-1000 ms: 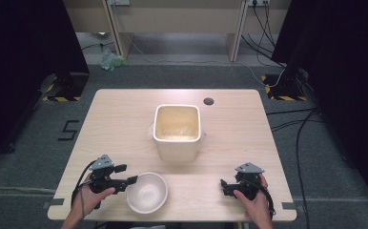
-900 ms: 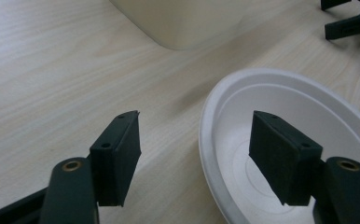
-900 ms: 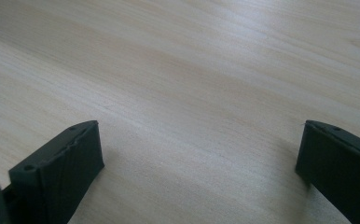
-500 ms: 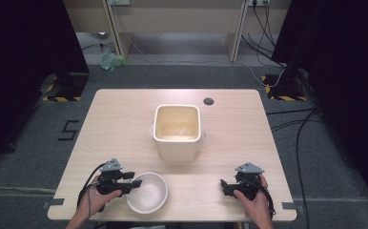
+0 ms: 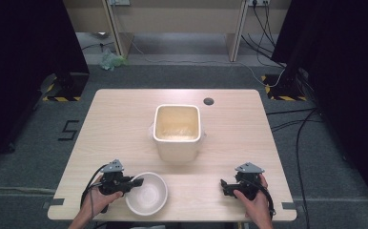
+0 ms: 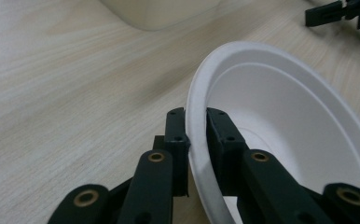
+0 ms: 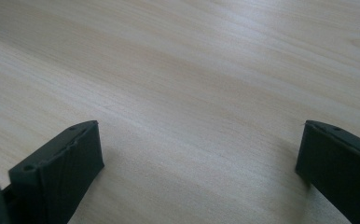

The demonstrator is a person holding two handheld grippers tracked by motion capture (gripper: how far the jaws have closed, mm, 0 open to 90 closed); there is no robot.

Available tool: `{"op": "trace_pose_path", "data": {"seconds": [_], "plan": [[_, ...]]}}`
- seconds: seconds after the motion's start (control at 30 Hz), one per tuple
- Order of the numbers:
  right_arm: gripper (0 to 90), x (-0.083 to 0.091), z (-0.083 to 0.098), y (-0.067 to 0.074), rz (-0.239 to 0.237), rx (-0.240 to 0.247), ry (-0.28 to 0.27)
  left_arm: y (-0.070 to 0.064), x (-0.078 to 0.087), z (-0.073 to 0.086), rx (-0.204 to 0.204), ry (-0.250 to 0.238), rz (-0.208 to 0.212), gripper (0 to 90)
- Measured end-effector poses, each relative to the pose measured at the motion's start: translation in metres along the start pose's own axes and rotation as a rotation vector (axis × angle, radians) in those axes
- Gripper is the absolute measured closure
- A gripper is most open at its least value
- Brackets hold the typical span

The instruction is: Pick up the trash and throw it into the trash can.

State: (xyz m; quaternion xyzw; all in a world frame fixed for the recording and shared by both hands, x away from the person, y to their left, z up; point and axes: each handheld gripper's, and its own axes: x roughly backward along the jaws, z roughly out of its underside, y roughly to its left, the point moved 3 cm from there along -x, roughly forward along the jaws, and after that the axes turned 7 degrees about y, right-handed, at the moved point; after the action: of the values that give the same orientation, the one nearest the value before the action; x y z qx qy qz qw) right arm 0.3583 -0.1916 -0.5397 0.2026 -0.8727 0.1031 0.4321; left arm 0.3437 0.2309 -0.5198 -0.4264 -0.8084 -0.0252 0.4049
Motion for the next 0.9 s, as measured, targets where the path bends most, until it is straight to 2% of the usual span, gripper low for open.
{"op": "trace_pose_path", "data": {"seconds": [0.03,0.17,0.23,0.47,0.57,0.67,0.9], "plan": [[0.5,0.0,0.0,0.0,-0.002,-0.002,0.001,-0.001,0.002,-0.003,0.004,-0.008,0.029,81.0],[0.5,0.0,0.0,0.0,-0.002,-0.001,0.001,0.002,0.005,-0.007,0.01,-0.023,0.04,82.7],[0.5,0.0,0.0,0.0,-0.004,0.001,0.0,0.003,0.01,-0.01,-0.007,-0.027,0.005,82.8],[0.5,0.0,0.0,0.0,-0.005,-0.001,0.001,0.009,0.022,-0.015,-0.006,-0.056,-0.008,82.8],[0.5,0.0,0.0,0.0,-0.006,0.001,0.001,0.01,0.028,-0.023,-0.011,-0.087,-0.019,82.8],[0.4,0.0,0.0,0.0,-0.006,0.003,0.001,0.008,0.031,-0.032,-0.025,-0.098,-0.026,82.8],[0.4,0.0,0.0,0.0,-0.007,0.006,0.002,0.008,0.034,-0.049,-0.028,-0.13,-0.027,82.8]]}}
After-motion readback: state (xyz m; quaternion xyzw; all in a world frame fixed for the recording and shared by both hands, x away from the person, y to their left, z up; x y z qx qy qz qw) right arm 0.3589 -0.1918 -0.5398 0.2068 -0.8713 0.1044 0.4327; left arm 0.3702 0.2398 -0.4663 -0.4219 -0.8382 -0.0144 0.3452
